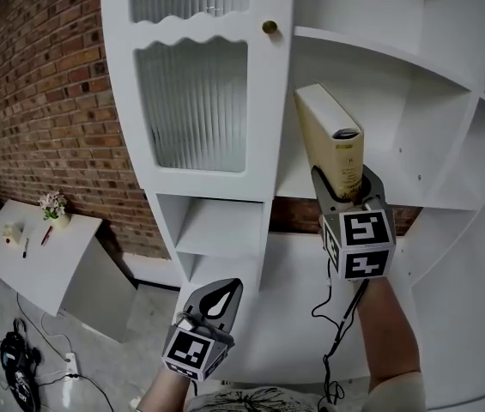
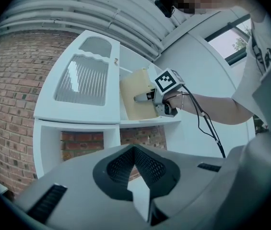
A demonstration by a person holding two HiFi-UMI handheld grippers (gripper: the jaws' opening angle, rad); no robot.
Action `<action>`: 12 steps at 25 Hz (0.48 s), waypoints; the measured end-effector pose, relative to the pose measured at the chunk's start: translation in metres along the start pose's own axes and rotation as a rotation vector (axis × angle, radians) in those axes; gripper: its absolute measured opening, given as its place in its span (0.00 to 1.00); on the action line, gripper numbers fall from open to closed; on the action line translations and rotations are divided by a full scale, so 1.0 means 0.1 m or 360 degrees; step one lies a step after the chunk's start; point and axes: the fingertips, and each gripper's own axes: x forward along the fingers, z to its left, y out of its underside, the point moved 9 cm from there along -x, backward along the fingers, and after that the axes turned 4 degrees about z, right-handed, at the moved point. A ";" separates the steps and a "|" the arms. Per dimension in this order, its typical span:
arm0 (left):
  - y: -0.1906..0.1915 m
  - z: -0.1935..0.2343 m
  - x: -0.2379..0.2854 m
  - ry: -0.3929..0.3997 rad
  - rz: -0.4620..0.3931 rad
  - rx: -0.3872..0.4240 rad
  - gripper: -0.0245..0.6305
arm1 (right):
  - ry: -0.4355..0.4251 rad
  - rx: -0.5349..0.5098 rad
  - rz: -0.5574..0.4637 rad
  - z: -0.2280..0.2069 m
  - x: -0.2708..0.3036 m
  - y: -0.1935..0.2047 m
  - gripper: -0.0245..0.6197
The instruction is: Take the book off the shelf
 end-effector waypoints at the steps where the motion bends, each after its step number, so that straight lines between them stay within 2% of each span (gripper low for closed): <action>1: 0.00 -0.04 -0.02 0.0015 0.0001 0.0007 0.06 | -0.0003 0.0001 -0.0011 0.01 -0.07 0.02 0.39; 6: -0.02 -0.23 -0.10 0.0045 0.0049 0.0025 0.06 | 0.0027 0.0001 -0.0096 0.09 -0.42 0.11 0.39; 12: 0.04 -0.35 -0.21 0.0004 0.0059 -0.0020 0.06 | 0.0072 0.0039 -0.0176 0.27 -0.88 0.31 0.39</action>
